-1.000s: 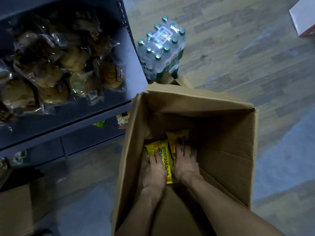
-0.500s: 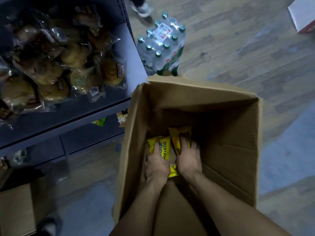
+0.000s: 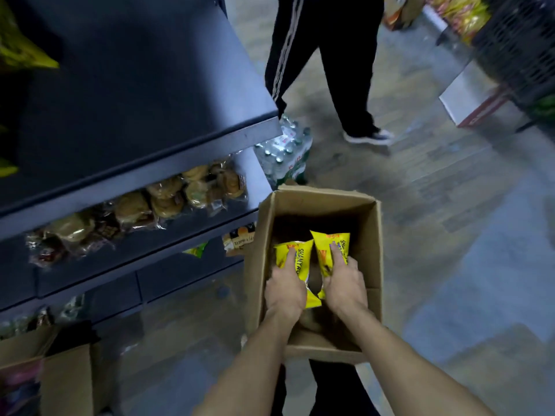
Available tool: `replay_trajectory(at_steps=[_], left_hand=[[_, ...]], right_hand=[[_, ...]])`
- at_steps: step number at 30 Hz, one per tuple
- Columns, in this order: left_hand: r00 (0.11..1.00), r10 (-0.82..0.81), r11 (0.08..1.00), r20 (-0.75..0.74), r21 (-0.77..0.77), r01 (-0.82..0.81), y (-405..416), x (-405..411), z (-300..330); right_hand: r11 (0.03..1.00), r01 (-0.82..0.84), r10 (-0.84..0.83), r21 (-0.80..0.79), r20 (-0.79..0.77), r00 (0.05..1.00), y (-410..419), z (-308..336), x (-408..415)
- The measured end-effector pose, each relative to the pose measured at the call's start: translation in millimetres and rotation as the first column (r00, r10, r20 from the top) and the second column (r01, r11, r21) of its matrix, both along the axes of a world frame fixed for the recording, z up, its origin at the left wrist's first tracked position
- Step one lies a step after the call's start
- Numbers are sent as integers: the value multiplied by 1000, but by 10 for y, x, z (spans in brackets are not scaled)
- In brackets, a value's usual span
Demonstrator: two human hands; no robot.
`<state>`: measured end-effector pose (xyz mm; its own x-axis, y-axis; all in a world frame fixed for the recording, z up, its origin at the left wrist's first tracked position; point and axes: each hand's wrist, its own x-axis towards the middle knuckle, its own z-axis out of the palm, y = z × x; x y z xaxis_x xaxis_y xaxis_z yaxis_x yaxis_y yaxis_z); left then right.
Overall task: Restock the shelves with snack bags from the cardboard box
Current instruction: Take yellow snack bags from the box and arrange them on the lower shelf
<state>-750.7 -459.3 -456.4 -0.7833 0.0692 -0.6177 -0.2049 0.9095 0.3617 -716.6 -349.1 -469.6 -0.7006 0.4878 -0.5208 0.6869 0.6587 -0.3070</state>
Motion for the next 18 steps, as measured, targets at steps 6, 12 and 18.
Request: replay_trajectory(at_steps=[6,12,18], left_hand=[[990,-52,994,-133,92,65,-138,57,487],[951,-59,984,-303,143,107,-226,145,943],[915,-15,991,-403,114,66,-276,354,1428]], right_hand=[[998,4,4,55,-137,991,-47,596,157],[993,10,20,115,-253,967,-79,1047,287],[991,-73,108,109,-363,926,-27,1517,426]])
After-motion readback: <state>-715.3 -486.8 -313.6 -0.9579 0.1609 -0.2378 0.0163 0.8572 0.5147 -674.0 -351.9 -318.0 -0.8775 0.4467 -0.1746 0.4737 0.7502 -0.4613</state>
